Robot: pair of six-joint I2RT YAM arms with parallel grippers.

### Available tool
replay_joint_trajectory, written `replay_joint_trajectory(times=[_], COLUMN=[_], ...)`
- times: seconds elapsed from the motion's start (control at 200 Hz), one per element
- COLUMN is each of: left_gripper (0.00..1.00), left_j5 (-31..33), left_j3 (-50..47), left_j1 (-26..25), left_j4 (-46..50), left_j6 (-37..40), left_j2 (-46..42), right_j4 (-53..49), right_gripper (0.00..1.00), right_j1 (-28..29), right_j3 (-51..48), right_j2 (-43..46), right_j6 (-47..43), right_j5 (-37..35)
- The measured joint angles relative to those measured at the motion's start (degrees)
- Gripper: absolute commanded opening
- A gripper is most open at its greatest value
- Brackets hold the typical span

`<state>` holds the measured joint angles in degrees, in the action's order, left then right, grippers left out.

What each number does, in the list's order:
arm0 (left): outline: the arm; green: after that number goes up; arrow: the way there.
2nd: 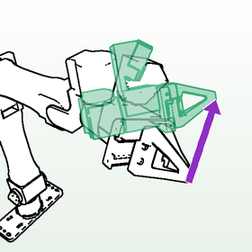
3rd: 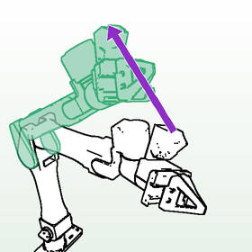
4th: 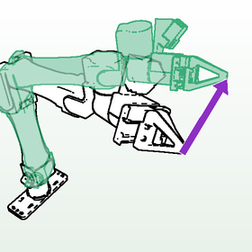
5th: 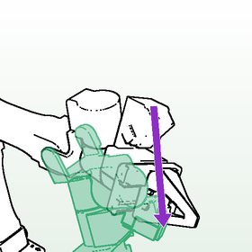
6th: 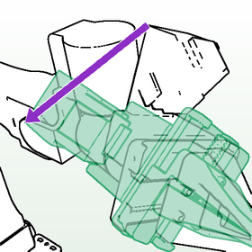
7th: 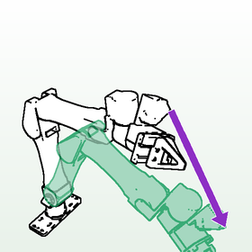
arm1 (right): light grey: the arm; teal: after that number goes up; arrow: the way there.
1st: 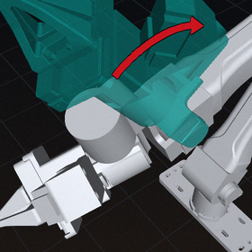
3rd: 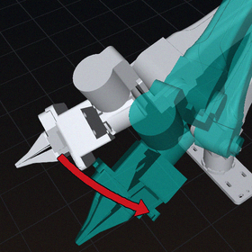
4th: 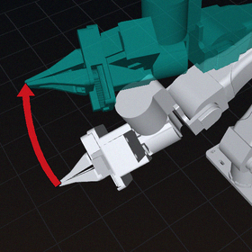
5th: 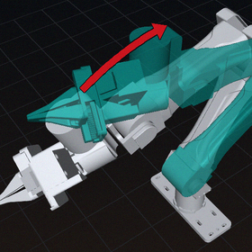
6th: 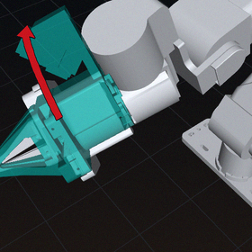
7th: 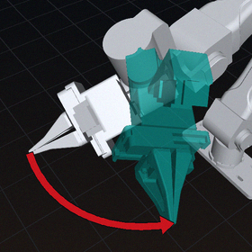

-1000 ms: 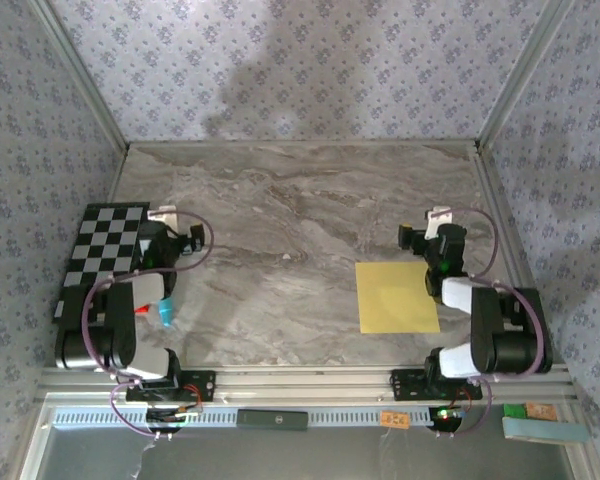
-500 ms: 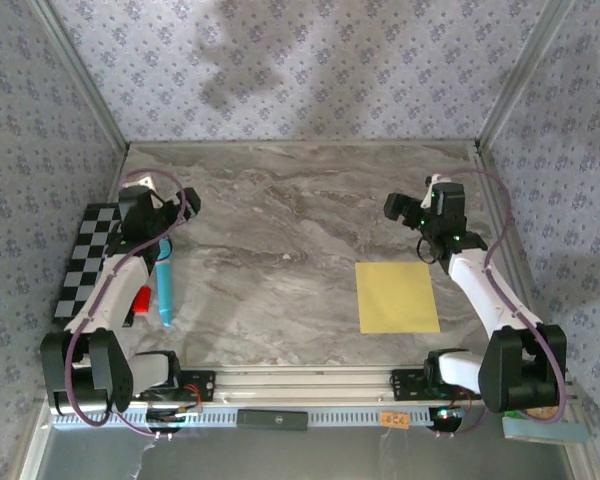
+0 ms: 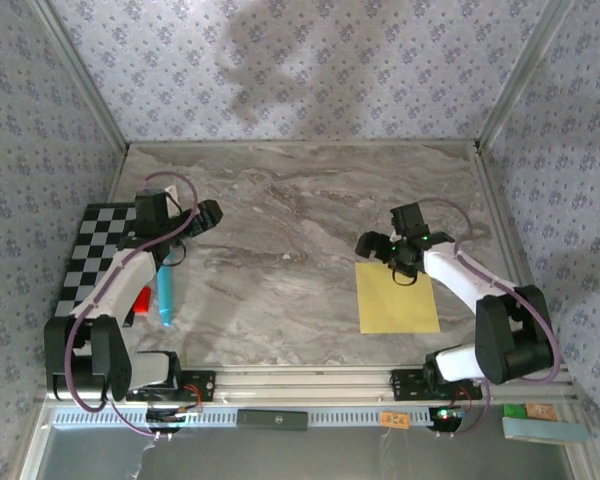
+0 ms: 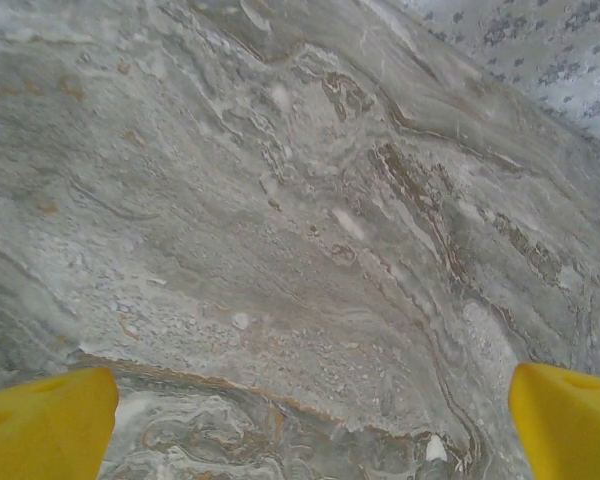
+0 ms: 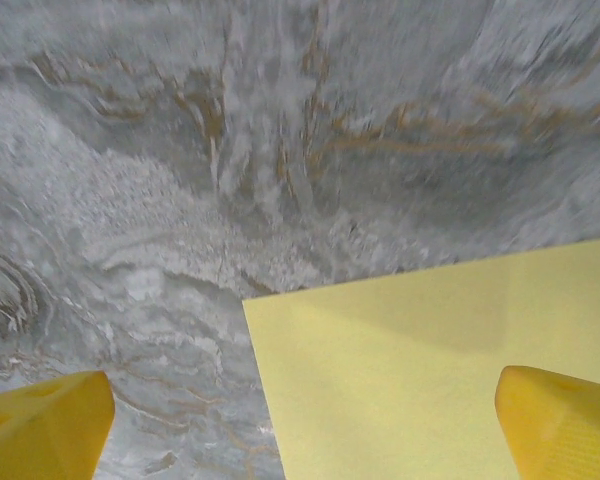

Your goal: Fold a paper plane with a square sheet of paper (pick it up from the middle)

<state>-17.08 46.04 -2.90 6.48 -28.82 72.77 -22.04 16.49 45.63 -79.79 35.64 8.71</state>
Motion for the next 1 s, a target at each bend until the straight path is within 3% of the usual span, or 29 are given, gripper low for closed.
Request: replay_joint_trajectory(times=[0.56, 1.0], left_gripper=[1.0, 1.0], left_j5=[-0.5, -0.1], left_j3=[0.0, -1.0], left_j1=[-2.1, -2.1], left_j4=[-0.3, 0.2], left_j6=[-1.2, -2.6], left_j2=[2.8, 2.0], right_j4=[4.3, 7.6], right_gripper=[0.98, 0.95], right_j1=[8.3, 18.2], right_j3=[2.8, 28.2], right_j2=[-11.3, -32.6], right_j6=[6.6, 19.0], right_j5=[-0.3, -3.9])
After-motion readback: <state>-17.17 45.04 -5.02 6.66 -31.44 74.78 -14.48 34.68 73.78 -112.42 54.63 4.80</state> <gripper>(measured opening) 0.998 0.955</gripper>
